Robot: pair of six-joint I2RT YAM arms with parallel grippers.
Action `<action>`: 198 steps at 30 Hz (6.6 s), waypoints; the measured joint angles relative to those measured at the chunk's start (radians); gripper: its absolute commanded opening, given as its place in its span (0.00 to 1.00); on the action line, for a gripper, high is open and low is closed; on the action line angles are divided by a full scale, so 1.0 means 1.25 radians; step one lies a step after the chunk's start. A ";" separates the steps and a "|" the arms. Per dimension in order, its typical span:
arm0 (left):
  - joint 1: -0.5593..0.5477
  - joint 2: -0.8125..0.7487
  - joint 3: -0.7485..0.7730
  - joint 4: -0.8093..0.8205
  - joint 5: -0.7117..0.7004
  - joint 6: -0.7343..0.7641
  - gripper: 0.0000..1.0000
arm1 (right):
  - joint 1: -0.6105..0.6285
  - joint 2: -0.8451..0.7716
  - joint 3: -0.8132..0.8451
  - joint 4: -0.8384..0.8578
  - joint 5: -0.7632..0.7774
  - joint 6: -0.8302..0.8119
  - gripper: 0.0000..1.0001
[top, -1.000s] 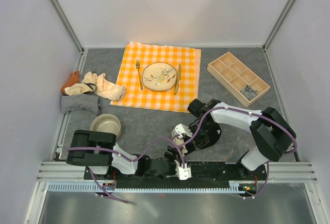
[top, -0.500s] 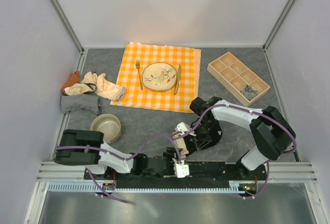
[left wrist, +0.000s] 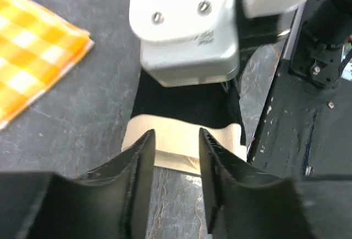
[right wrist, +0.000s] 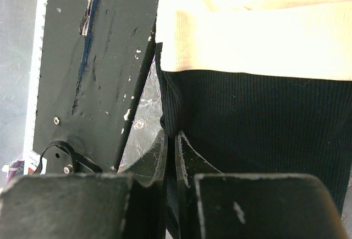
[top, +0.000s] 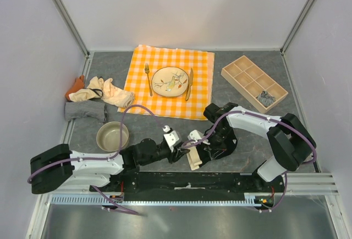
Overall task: Roll the underwear
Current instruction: Fold the underwear at the center of the board.
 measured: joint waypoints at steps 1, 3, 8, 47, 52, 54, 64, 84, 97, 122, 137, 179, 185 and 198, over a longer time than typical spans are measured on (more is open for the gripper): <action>0.020 0.018 0.002 -0.003 0.022 -0.022 0.32 | 0.000 -0.001 0.000 0.000 0.000 0.000 0.09; 0.045 0.061 0.012 -0.007 0.062 -0.056 0.29 | 0.000 -0.002 0.000 0.000 -0.001 -0.001 0.09; 0.076 0.180 0.062 0.004 0.139 -0.117 0.18 | 0.000 -0.002 0.000 0.000 -0.002 -0.003 0.09; 0.109 0.465 0.065 0.199 0.137 -0.296 0.02 | -0.067 0.004 0.074 0.002 -0.006 0.003 0.09; 0.109 0.474 0.062 0.216 0.133 -0.320 0.02 | -0.070 -0.005 0.078 0.012 -0.013 0.006 0.08; 0.109 0.475 0.053 0.231 0.132 -0.331 0.02 | -0.077 -0.005 0.089 0.016 -0.019 0.010 0.08; 0.109 0.474 -0.002 0.305 0.132 -0.375 0.07 | -0.108 0.078 0.144 0.057 -0.020 0.060 0.09; 0.109 0.237 -0.106 0.228 0.130 -0.383 0.40 | -0.114 0.250 0.252 0.088 -0.009 0.166 0.11; 0.082 0.088 -0.030 0.094 0.137 -0.268 0.40 | -0.115 0.313 0.299 0.084 0.007 0.242 0.13; 0.134 0.418 0.112 0.113 -0.037 -0.231 0.31 | -0.114 0.313 0.299 0.082 0.016 0.252 0.22; 0.169 0.452 0.112 0.143 -0.030 -0.383 0.27 | -0.114 0.272 0.338 0.118 0.165 0.299 0.31; 0.197 0.465 0.115 0.153 0.011 -0.423 0.25 | -0.123 0.090 0.146 0.213 0.380 0.325 0.00; 0.200 0.465 0.114 0.153 0.013 -0.424 0.26 | -0.122 0.116 0.150 0.273 0.448 0.364 0.19; 0.205 0.396 0.132 0.038 0.052 -0.427 0.48 | -0.150 0.069 0.162 0.245 0.380 0.390 0.53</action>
